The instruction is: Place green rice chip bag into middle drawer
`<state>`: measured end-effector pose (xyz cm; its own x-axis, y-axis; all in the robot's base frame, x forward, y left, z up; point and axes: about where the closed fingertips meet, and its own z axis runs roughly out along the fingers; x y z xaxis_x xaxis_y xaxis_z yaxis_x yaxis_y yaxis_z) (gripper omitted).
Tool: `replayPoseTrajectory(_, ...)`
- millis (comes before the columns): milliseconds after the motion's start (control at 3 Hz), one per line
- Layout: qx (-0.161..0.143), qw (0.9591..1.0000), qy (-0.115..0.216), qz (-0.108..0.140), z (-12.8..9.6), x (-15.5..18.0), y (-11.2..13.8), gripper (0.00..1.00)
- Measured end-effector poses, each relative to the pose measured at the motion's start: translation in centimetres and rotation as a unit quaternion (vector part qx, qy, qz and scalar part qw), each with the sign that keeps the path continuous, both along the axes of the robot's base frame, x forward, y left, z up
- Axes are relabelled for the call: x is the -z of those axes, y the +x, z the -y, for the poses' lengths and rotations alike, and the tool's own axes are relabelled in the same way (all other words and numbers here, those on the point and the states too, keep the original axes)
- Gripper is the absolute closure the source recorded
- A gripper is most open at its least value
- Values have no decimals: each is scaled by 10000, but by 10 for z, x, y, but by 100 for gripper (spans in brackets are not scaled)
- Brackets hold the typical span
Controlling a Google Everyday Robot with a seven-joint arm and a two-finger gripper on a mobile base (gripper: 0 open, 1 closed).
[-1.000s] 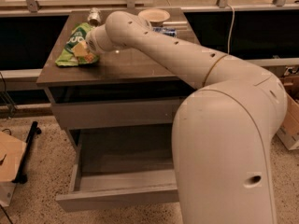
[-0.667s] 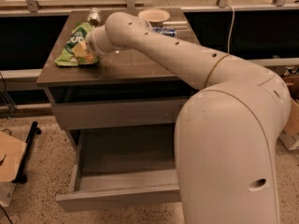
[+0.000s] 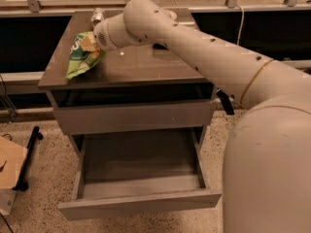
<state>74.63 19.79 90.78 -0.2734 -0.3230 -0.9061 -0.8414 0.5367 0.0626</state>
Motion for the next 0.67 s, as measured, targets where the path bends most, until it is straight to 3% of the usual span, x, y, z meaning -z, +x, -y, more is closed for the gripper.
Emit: replayPoseTrajectory(667, 97, 9998, 159, 47, 40, -59, -83, 100)
